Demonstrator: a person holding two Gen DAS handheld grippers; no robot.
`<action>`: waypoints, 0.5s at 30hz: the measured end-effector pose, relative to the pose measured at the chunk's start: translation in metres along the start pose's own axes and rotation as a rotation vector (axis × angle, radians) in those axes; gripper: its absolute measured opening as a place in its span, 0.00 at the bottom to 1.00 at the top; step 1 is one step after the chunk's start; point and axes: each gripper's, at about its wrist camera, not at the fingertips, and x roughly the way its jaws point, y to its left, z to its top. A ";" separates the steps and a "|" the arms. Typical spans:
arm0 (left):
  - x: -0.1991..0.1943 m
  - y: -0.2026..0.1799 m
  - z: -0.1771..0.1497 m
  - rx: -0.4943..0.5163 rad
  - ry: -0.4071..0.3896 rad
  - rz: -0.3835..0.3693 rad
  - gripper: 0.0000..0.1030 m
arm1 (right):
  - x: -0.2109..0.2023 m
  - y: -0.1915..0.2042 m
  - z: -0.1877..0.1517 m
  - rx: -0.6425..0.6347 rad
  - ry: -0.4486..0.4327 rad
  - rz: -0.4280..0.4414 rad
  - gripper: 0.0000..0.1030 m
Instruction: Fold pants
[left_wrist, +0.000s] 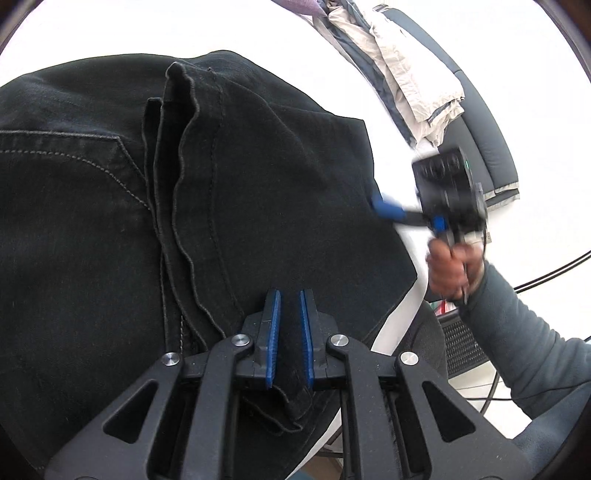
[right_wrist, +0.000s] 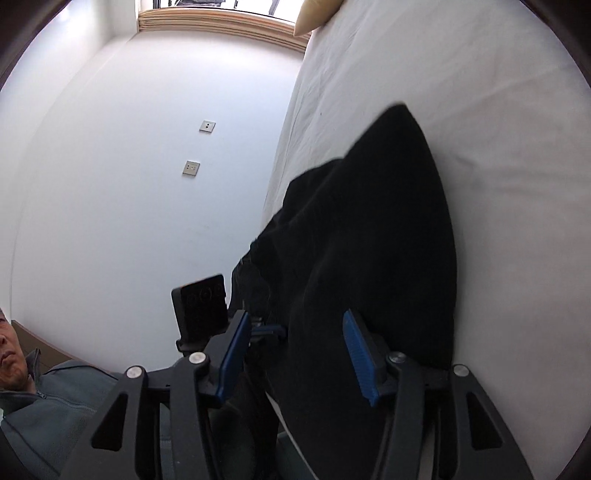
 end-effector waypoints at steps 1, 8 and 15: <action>-0.002 0.003 -0.004 0.003 -0.004 0.001 0.10 | 0.003 0.004 -0.013 0.004 0.029 -0.017 0.54; -0.031 0.026 -0.020 -0.029 -0.037 -0.013 0.10 | 0.010 0.043 -0.067 -0.029 0.219 -0.092 0.58; -0.115 0.031 -0.084 -0.104 -0.209 0.093 0.10 | 0.028 0.092 -0.043 -0.117 0.080 -0.057 0.67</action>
